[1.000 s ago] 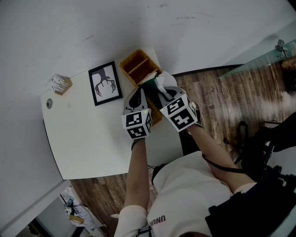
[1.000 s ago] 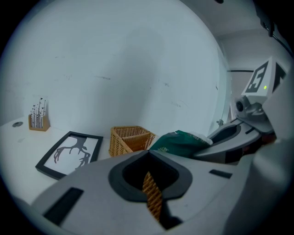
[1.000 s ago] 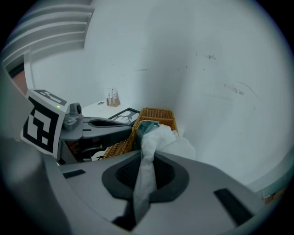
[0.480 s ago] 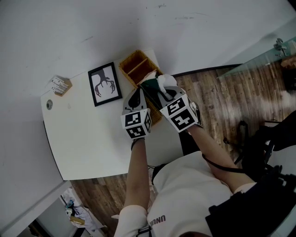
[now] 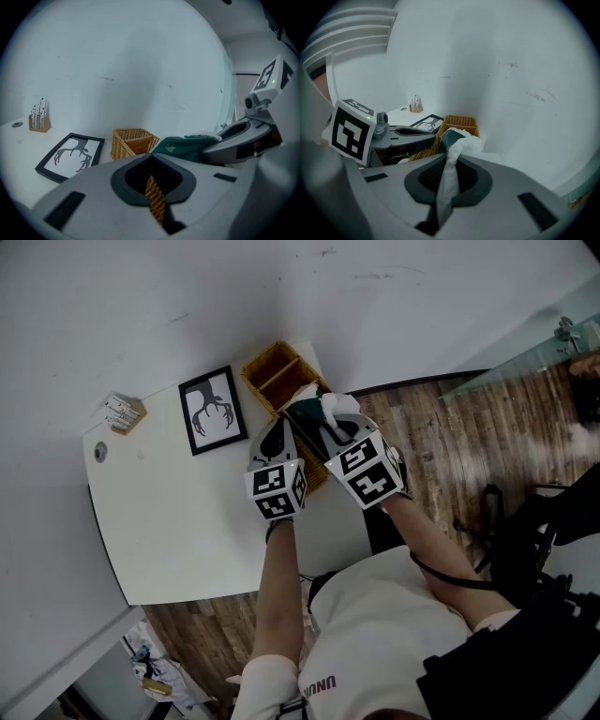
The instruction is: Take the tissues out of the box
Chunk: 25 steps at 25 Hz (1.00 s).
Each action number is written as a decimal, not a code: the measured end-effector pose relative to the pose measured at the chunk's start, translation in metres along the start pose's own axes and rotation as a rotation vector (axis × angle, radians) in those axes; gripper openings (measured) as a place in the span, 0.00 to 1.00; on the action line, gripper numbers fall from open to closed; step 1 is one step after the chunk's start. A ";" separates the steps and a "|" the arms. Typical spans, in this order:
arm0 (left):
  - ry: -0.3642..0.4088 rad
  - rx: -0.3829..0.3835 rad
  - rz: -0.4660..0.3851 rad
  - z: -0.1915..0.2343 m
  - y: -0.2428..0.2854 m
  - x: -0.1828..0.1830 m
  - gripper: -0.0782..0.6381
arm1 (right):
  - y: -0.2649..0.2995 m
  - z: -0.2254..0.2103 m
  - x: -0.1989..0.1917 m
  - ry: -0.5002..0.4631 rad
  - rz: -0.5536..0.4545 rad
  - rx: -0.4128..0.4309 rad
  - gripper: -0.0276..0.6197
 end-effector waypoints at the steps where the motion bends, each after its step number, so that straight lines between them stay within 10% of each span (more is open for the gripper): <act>1: 0.000 0.000 0.000 0.000 0.000 0.000 0.12 | -0.001 0.000 0.001 0.000 -0.001 0.000 0.08; 25: -0.005 0.000 0.000 0.001 0.001 0.000 0.12 | -0.015 -0.006 0.014 -0.001 -0.050 -0.026 0.08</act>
Point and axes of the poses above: the fingertips, and each gripper's own axes: y forward along the fingers, z to its left, x out of its top, the point moved 8 cm from there along -y, backward along the fingers, and after that the axes turned 6 degrees about -y, right-handed, at the moved point
